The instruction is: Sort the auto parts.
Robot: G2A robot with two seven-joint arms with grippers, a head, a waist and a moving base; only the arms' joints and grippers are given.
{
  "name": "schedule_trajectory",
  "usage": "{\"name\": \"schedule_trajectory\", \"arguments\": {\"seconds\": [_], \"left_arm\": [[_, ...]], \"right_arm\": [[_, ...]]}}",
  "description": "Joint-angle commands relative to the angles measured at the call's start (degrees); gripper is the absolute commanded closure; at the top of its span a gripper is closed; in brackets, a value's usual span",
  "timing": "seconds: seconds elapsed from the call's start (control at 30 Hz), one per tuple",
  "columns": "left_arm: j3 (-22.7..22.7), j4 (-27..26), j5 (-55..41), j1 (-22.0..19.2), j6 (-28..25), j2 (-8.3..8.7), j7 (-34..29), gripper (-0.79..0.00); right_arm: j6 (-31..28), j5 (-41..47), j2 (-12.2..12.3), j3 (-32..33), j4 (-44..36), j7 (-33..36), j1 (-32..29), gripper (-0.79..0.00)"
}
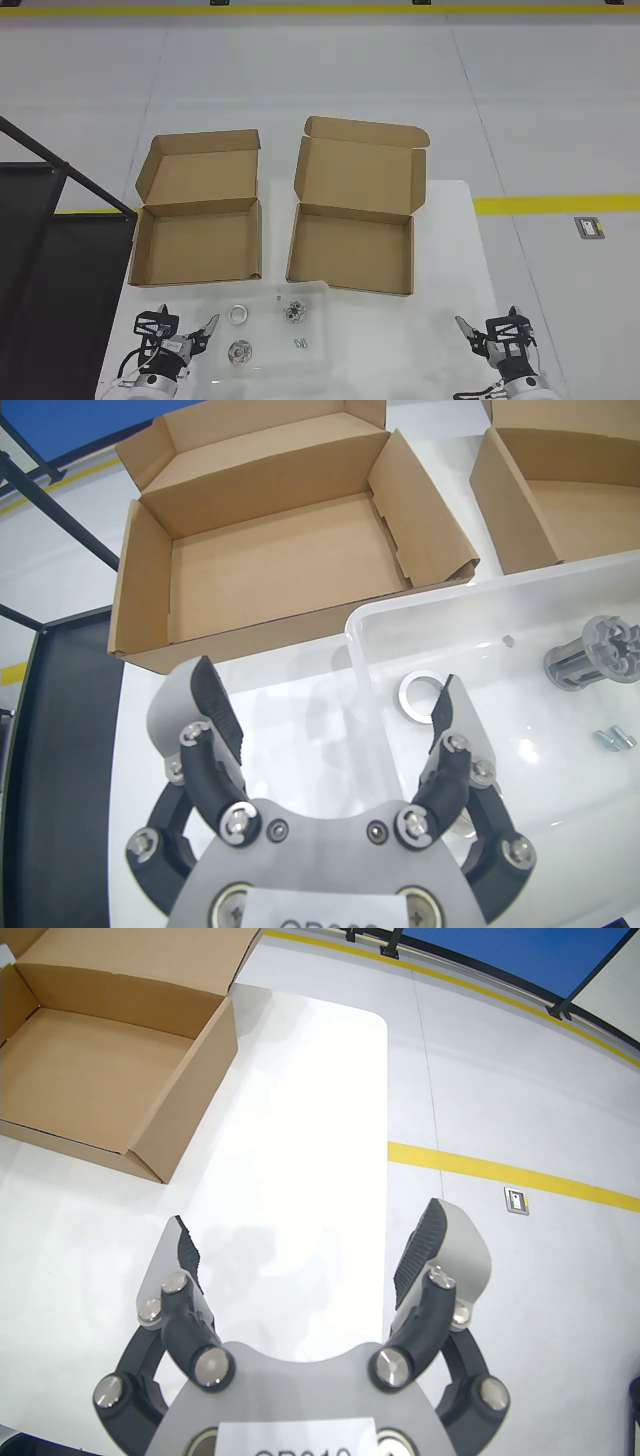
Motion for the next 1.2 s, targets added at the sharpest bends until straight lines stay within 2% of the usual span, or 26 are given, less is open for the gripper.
{"name": "schedule_trajectory", "arguments": {"seconds": [0.0,0.53,0.6,0.73,0.8,0.97,1.0,1.07,1.17], "left_arm": [[0.0,0.0,0.0,0.0,0.0,0.0,0.0,-0.785],[0.0,0.0,0.0,0.0,0.0,0.0,0.0,-0.785],[-0.51,-0.78,-0.52,0.02,-3.79,0.14,3.51,-0.785],[-4.46,-1.59,-1.87,1.39,-9.84,0.56,10.82,-0.785],[-7.1,-2.23,-0.93,2.12,-14.74,1.0,14.18,-0.785],[-13.05,-1.55,-2.35,3.77,-29.52,2.01,23.52,-0.785],[-14.38,-0.99,-2.94,3.95,-32.74,2.22,25.67,-0.785],[-16.57,0.39,-3.89,4.18,-40.06,2.7,28.75,-0.785],[-16.98,0.66,-3.93,4.18,-40.92,2.78,29.1,-0.785]], "right_arm": [[0.0,0.0,0.0,0.0,0.0,0.0,0.0,-0.784],[-0.56,-0.33,0.02,-0.12,-0.36,-0.59,0.03,-0.785],[-3.82,-3.56,0.24,-0.27,-1.19,-4.91,-0.58,-0.785],[-7.36,-8.87,0.59,0.21,-5.3,-9.9,-2.04,-0.785],[-10.91,-12.99,0.92,0.0,-9.2,-9.62,-2.2,-0.785],[-26.93,-22.54,1.98,-3.63,-20.58,-5.64,-0.79,-0.785],[-31.34,-22.76,2.14,-5.19,-22.18,-5.11,0.23,-0.785],[-40.69,-17.77,2.3,-8.0,-22.52,-2.78,2.72,-0.785],[-42.45,-15.88,2.31,-8.26,-22.52,-1.51,4.0,-0.785]]}}
